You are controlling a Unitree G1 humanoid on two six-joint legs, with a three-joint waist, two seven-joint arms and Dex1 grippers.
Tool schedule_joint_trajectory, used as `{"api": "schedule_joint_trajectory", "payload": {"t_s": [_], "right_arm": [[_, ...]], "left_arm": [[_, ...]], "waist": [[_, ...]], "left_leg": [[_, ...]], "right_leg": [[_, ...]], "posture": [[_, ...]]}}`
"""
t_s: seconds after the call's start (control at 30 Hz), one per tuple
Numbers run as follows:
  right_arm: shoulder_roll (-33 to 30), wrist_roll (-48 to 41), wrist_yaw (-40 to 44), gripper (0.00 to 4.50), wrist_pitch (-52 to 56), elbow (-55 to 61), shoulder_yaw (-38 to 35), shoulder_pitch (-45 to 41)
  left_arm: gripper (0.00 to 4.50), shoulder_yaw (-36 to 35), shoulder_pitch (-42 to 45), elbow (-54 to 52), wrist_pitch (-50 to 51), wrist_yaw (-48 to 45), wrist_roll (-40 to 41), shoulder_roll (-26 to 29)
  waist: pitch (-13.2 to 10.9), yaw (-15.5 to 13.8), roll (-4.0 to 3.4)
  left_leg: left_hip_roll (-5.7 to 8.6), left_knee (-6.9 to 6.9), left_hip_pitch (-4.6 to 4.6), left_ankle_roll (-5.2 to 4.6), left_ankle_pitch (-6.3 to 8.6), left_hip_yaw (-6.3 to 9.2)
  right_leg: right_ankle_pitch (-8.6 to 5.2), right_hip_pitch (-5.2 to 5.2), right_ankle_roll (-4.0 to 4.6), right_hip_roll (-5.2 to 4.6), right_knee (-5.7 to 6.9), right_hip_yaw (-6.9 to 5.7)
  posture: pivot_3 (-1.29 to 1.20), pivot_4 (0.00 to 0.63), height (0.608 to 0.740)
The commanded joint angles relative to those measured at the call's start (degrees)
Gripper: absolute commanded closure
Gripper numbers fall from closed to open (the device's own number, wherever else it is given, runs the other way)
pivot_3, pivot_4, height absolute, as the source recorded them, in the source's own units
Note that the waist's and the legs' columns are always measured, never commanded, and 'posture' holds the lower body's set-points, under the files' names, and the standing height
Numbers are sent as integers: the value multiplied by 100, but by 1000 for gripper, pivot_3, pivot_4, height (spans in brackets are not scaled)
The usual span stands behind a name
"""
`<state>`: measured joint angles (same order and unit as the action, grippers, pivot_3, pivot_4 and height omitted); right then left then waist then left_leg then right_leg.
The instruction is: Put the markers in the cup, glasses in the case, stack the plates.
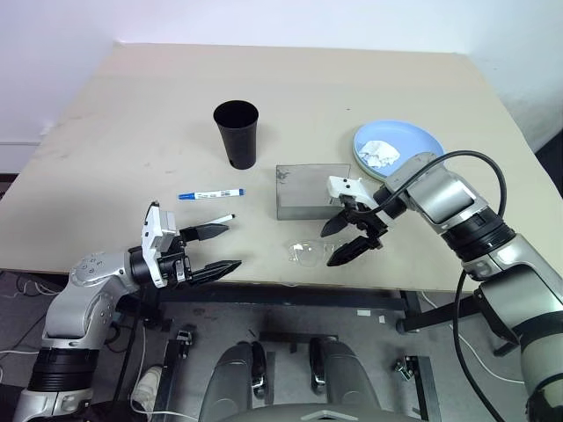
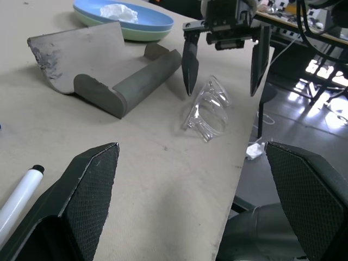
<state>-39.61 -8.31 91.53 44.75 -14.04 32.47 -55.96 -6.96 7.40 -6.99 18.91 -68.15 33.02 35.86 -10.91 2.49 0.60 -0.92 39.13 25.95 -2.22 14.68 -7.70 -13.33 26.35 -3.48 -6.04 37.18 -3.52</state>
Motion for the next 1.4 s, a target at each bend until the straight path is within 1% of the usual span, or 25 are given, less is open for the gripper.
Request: {"api": "schedule_joint_trajectory", "payload": {"t_s": [0.03,0.2,0.57,0.67,0.73,1.1,1.2,1.4], "right_arm": [[-117,-149,35,178,110,326,-271,-37],[-284,-206,49,178,222,581,-249,120],[-301,-140,57,178,269,622,-90,232],[-280,-143,46,715,292,622,-63,238],[-261,-115,12,1360,282,620,-21,264],[-140,90,-91,1360,227,351,159,217],[-97,128,-90,1943,221,255,170,183],[-53,149,-75,3874,234,159,135,113]], "left_arm": [[0,55,96,-116,-84,33,-14,-8],[0,123,171,-131,-53,89,10,-4],[0,156,250,-192,10,167,36,-2],[0,163,242,-225,24,194,42,-3],[0,168,238,-240,25,206,41,3],[0,158,287,-395,135,331,64,39],[0,172,297,-406,146,359,61,25],[0,178,279,-317,73,316,7,0]], "waist": [[0,0,0],[0,-9,0],[0,0,0],[0,-7,0],[0,-6,0],[0,-5,0],[0,-4,0],[0,-2,0]], "left_leg": [[0,0,0,0,0,0],[0,0,0,-7,4,0],[0,0,0,-4,2,0],[0,0,0,-3,2,0],[0,0,0,-3,2,0],[0,0,0,0,0,0],[0,0,0,0,0,0],[0,0,0,0,0,0]], "right_leg": [[0,0,0,0,0,0],[0,0,0,0,0,0],[0,-1,0,0,0,-1],[0,-1,0,-1,-1,-1],[0,-1,0,-1,-1,-1],[0,-1,0,-1,0,-1],[0,-2,0,-1,0,-1],[0,-1,0,0,0,-2]], "posture": [[0,150,710],[0,150,710],[0,150,710],[0,150,710],[0,150,710],[0,150,710],[0,150,710],[0,150,710]]}}
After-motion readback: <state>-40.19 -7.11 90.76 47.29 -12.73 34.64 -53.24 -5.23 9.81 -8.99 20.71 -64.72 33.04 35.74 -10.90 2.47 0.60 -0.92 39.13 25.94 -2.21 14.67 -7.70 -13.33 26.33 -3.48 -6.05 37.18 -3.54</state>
